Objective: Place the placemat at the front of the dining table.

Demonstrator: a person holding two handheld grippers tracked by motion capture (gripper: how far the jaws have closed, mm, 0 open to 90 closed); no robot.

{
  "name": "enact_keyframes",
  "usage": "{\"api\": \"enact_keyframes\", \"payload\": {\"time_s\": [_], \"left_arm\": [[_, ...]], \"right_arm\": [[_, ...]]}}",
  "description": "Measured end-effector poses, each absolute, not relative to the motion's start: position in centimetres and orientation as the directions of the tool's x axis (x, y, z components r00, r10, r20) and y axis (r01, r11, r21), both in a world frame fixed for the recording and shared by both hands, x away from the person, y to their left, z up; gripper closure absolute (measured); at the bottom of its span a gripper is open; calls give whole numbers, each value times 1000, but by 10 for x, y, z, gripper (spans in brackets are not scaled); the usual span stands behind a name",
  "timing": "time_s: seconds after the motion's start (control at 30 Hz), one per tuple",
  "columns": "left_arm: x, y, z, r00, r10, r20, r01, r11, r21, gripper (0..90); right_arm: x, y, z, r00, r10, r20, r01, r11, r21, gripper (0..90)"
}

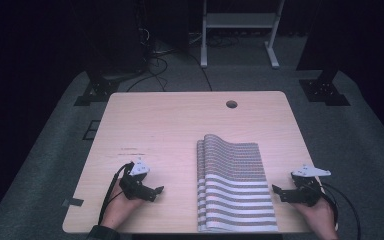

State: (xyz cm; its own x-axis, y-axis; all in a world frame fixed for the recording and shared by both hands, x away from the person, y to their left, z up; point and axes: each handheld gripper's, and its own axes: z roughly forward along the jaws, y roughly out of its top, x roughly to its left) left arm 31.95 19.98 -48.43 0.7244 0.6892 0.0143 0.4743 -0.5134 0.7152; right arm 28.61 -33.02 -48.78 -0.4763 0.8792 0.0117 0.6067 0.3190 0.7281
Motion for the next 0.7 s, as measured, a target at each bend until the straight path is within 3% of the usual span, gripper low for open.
{"api": "enact_keyframes", "payload": {"time_s": [0.7], "left_arm": [[316,200,-484,737,676,16,466,-525,712,0]], "right_arm": [[267,-329,-473,-507,862,25,577,318,753,93]]}}
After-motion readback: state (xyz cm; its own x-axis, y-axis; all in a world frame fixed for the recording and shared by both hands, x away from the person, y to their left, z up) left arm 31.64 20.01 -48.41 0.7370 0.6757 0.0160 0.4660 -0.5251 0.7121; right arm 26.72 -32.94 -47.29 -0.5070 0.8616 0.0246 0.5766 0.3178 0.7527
